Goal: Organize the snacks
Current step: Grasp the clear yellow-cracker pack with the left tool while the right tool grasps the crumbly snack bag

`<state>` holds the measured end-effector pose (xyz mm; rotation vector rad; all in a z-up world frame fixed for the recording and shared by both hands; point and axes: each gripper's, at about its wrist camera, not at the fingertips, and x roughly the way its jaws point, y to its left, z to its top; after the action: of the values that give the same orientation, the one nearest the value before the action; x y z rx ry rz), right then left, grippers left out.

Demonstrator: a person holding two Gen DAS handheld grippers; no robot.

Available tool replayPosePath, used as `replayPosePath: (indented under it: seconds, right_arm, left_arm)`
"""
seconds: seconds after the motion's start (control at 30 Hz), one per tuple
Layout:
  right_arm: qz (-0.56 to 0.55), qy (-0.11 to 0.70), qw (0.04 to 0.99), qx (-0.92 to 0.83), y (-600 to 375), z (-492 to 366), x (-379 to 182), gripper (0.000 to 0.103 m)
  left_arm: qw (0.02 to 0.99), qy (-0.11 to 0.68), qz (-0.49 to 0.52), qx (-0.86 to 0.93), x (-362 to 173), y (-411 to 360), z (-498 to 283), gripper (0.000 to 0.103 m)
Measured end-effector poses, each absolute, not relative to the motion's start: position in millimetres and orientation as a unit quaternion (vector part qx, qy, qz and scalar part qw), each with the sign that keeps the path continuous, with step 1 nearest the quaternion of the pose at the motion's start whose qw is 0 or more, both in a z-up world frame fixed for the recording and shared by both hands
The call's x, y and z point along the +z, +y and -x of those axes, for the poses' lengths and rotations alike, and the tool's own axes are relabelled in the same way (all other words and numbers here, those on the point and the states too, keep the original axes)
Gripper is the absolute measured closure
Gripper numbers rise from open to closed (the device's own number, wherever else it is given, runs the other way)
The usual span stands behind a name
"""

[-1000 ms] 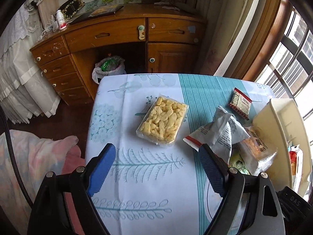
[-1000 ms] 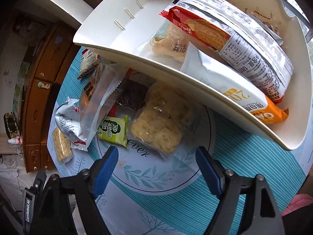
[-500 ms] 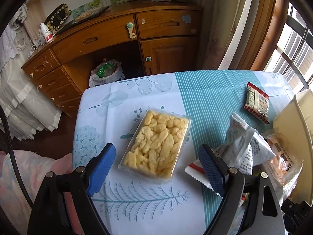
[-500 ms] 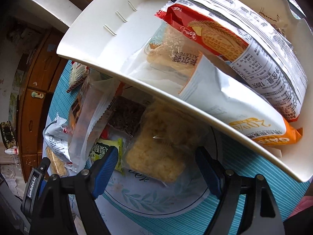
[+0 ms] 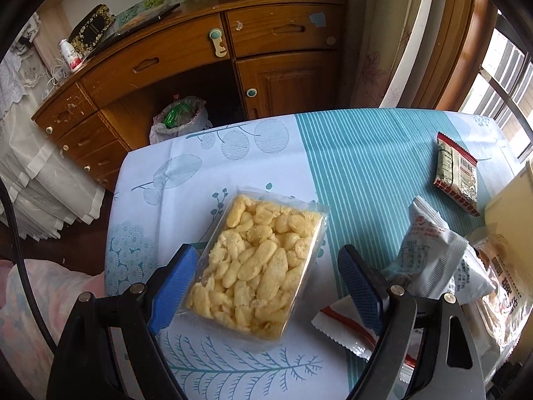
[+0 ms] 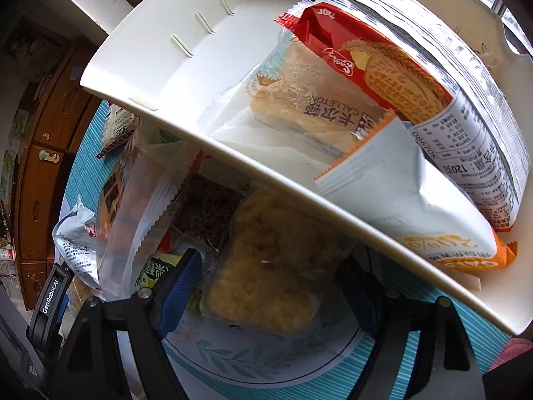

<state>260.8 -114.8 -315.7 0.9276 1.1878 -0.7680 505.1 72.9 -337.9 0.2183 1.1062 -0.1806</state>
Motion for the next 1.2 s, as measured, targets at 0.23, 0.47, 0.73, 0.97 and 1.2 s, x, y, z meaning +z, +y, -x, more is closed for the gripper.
replayPosePath:
  seconds: [0.23, 0.47, 0.73, 0.97, 1.2]
  right_arm:
    - [-0.374, 0.541, 0.668, -0.347, -104, -274, -317, 0.021]
    - [-0.378, 0.536, 0.68, -0.327, -94, -286, -317, 0.041]
    - [-0.381, 0.535, 0.677, -0.331, -91, -284, -311, 0.044]
    - [-0.382, 0.536, 0.682, -0.319, -73, -281, -310, 0.044]
    - [-0.376, 0.539, 0.696, -0.29, -42, -268, -302, 0.044]
  left_arm:
    - [0.846, 0.519, -0.09, -0.086, -342, 76, -510, 0.024]
    - [0.847, 0.516, -0.091, -0.083, -344, 79, -510, 0.036]
    - [0.846, 0.517, -0.1, -0.089, -336, 80, -494, 0.039]
    - [0.85, 0.51, -0.088, -0.095, -318, 95, -465, 0.039]
    - [0.851, 0.513, -0.068, -0.085, -295, 123, -427, 0.039]
